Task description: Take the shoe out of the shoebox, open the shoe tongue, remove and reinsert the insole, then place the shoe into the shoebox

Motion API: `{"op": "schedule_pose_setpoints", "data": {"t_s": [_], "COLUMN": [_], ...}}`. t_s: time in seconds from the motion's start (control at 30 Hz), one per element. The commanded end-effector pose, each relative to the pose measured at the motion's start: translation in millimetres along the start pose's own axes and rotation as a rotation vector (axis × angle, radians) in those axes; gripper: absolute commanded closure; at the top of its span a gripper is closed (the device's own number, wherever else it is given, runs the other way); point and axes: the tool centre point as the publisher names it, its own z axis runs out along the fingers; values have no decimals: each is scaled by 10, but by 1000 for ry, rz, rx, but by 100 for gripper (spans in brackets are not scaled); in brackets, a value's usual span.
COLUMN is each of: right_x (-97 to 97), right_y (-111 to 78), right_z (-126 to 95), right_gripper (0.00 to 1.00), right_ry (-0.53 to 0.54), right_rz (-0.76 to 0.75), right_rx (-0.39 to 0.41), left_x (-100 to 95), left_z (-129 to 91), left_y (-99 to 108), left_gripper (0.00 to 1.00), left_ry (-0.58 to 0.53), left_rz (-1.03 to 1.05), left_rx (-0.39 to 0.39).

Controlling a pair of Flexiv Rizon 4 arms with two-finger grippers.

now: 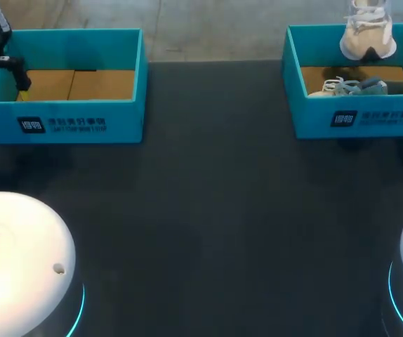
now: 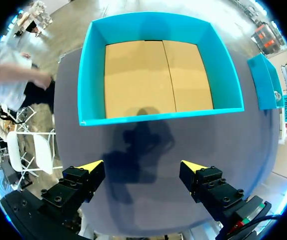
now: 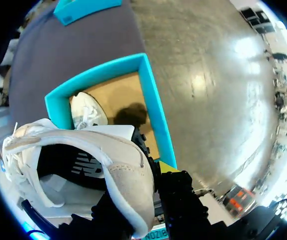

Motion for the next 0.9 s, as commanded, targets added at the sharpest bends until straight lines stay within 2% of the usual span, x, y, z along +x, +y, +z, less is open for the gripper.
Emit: {"op": "schedule_pose_setpoints", "data": {"t_s": [0.03,0.23,0.63,0.7,0.9], "right_x": [-123,-86,70,167,167], "right_y": [-150,-438,-924,-986,-986], "right_z": [95,187,260,283,283], "right_gripper": [100,100,100,100,100], "right_ry": [138,199,221,240,240], "right_rz": [342,589,882,962,962], "right_rx": [82,104,107,155,155], "left_x": [3,3,3,3,3], "left_z": [-4,-4,-4,-4,-4], "left_y": [13,13,13,13,13], "left_gripper": [0,0,0,0,0], "left_ry": [-3,-3,-3,-3,-3], "left_rz": [0,0,0,0,0], "left_rx": [1,1,1,1,1]}}
